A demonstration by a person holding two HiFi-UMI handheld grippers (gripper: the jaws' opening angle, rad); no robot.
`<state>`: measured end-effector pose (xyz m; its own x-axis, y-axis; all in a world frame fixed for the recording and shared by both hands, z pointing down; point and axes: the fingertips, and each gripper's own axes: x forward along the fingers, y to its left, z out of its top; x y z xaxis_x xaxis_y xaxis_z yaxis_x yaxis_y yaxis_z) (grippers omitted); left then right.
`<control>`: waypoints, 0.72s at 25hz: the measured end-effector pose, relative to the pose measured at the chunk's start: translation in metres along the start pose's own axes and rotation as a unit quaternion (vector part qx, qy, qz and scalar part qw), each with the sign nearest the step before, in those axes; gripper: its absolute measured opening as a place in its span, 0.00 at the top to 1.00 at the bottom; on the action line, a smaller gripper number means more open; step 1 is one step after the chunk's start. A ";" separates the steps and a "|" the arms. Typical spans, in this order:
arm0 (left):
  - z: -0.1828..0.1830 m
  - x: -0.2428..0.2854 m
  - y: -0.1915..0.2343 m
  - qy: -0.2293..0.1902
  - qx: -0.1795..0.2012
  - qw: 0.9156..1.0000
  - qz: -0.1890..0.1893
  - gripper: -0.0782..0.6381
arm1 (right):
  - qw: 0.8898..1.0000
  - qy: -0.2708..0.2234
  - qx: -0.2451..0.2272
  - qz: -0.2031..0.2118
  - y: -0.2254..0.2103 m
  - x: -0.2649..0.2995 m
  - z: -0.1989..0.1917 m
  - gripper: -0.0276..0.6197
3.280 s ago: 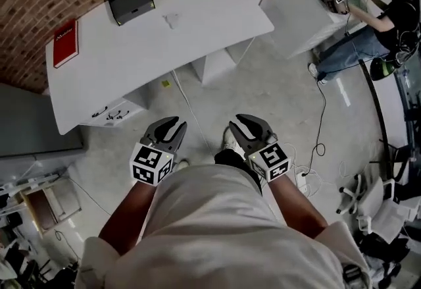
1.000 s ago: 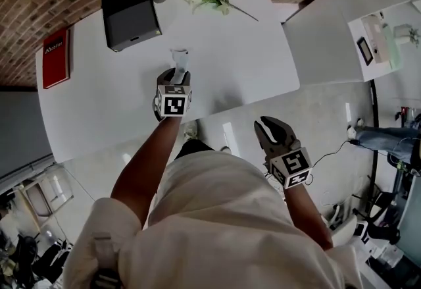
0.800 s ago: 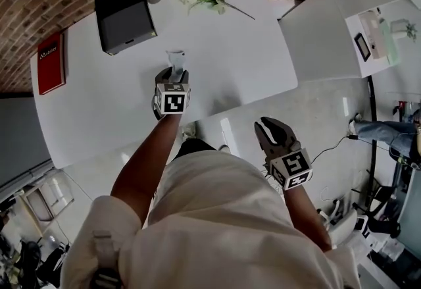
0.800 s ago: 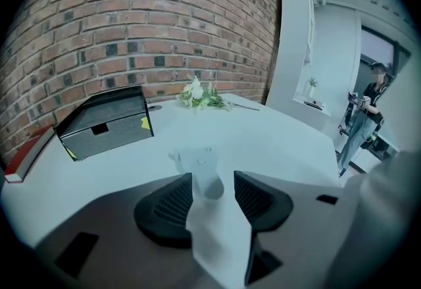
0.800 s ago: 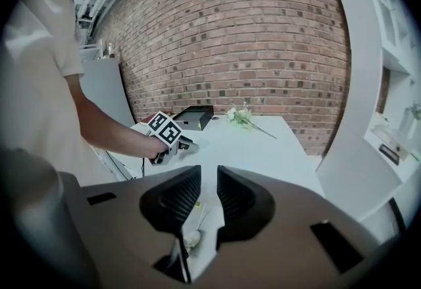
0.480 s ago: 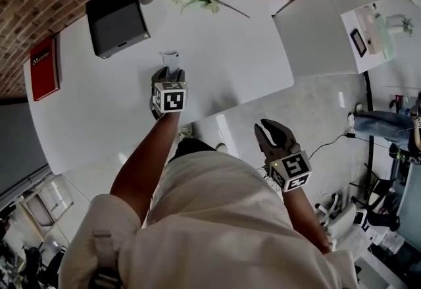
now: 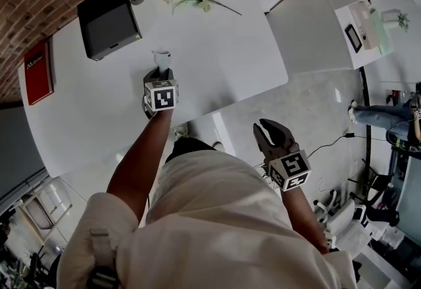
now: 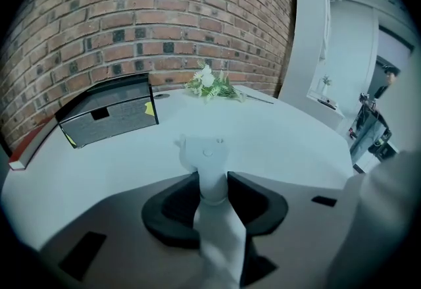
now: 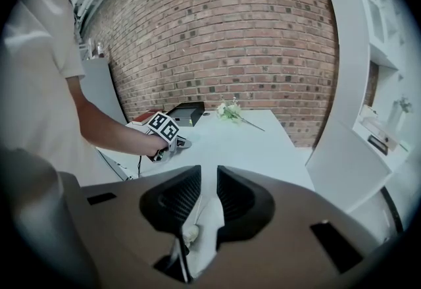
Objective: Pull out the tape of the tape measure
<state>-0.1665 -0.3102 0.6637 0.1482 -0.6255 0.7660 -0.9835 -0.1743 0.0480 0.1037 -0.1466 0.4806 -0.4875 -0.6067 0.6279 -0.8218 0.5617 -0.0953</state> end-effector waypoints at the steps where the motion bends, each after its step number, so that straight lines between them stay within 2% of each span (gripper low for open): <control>1: 0.000 -0.001 0.000 0.000 0.002 1.000 -0.001 0.72 | 1.000 0.000 -0.001 0.001 -0.001 -0.001 -0.003 0.83; 6: -0.004 -0.005 0.001 0.002 0.010 1.000 -0.003 0.72 | 1.000 -0.008 -0.002 0.008 -0.001 -0.003 -0.003 0.83; 18: 0.003 -0.047 -0.014 -0.027 0.036 0.999 0.000 0.72 | 0.999 -0.029 -0.011 0.028 -0.002 -0.019 -0.008 0.83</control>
<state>-0.1595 -0.2804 0.6249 0.1566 -0.6657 0.7296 -0.9736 -0.2284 0.0005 0.1168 -0.1321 0.4750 -0.5500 -0.6046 0.5761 -0.7859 0.6082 -0.1120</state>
